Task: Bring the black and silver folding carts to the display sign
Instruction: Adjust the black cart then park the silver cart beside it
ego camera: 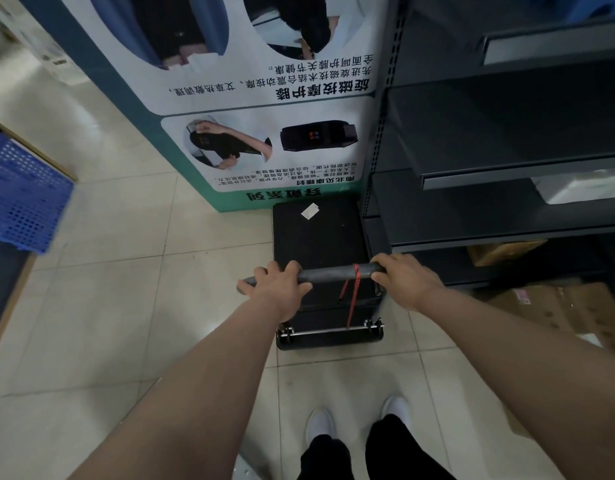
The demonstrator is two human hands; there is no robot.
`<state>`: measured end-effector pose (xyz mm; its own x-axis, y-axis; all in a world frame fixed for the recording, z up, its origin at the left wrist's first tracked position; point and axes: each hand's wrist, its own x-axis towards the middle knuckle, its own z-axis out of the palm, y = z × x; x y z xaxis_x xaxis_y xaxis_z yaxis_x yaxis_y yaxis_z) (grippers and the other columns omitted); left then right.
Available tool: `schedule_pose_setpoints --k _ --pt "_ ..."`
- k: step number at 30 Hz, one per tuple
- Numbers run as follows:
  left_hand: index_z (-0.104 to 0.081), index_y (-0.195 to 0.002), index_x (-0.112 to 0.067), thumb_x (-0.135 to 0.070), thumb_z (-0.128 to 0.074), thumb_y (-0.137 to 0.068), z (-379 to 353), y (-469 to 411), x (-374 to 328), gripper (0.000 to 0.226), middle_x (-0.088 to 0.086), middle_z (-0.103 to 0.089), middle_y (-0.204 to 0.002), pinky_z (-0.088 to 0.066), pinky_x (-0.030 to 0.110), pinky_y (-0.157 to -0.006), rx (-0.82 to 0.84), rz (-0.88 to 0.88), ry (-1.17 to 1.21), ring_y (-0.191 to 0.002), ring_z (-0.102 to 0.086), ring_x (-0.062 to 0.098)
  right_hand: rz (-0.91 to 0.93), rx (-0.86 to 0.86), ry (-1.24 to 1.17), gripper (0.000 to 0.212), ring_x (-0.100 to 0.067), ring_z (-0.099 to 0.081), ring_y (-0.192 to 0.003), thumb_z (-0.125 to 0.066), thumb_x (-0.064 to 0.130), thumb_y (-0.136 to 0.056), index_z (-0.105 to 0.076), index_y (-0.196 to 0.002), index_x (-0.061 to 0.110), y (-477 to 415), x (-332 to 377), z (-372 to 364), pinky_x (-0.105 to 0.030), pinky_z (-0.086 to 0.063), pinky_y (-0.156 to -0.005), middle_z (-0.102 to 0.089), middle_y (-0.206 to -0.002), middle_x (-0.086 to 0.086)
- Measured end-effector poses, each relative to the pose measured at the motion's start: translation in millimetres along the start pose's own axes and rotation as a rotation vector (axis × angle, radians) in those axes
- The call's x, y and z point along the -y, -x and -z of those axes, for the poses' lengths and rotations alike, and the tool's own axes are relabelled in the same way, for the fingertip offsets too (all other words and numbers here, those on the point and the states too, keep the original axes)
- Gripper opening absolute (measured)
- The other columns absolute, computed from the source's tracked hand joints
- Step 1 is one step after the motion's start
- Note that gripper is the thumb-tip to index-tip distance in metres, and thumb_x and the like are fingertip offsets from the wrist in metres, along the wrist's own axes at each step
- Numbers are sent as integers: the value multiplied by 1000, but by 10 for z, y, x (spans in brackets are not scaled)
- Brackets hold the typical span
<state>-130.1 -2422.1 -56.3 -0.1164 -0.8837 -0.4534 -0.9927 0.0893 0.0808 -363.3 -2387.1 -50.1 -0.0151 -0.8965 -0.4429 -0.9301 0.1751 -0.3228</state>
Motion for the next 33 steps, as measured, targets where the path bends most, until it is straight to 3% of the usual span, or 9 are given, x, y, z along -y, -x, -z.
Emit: schedule_pose_setpoints --k 5,11,15,19,23,28,33 --pt "-39 -119 -32 -53 -36 -93 -18 17 15 33 8 -42 -121 -23 63 -94 -16 -10 20 -113 -35 33 -31 -30 -8 31 -22 -41 -117 -36 36 -98 -44 -126 26 30 39 -41 -41 -40 -90 -49 -126 -4" --pt "-43 -122 -39 -58 -46 -86 -87 41 159 41 1 -43 -130 -24 59 -96 -153 -84 126 -117 -36 29 -94 -79 -16 50 -29 -30 -133 -39 38 -97 -31 -144 21 146 184 -53 -44 -31 -107 -34 -146 -9" --pt "-38 -130 -39 -57 -51 -83 -135 58 251 51 1 -39 -138 -22 61 -99 -219 -103 154 -124 -35 28 -61 -171 33 55 -29 -22 -139 -43 38 -96 -27 -145 20 335 284 -117 -47 -23 -114 -28 -150 -10" --pt "-30 -138 -37 -54 -50 -86 -153 175 322 58 4 -32 -146 -21 62 -103 -264 -156 88 -131 -29 28 -53 -168 72 58 -25 -7 -146 -42 39 -96 -20 -147 22 572 390 -303 -47 -12 -118 -14 -158 -7" --pt "-26 -141 -34 -49 -51 -87 -148 438 373 61 7 -25 -151 -19 60 -108 -275 -195 91 -137 -21 30 -5 -130 132 59 -23 -2 -147 -40 42 -96 -19 -148 23 817 517 -513 -45 -8 -118 -12 -159 -4" --pt "-25 -143 -32 -47 -50 -89 -194 932 484 61 8 -21 -153 -18 59 -110 -233 -114 133 -138 -18 32 111 -103 158 58 -24 -4 -147 -40 44 -96 -21 -147 23 1134 614 -691 -47 -10 -118 -16 -158 -5" --pt "-35 -139 -23 -47 -49 -89 -467 1701 552 57 8 -30 -147 -22 55 -108 -168 83 21 -135 -24 31 202 -67 209 54 -24 -8 -147 -40 44 -96 -30 -144 21 1690 537 -906 -48 -12 -118 -21 -156 -5"
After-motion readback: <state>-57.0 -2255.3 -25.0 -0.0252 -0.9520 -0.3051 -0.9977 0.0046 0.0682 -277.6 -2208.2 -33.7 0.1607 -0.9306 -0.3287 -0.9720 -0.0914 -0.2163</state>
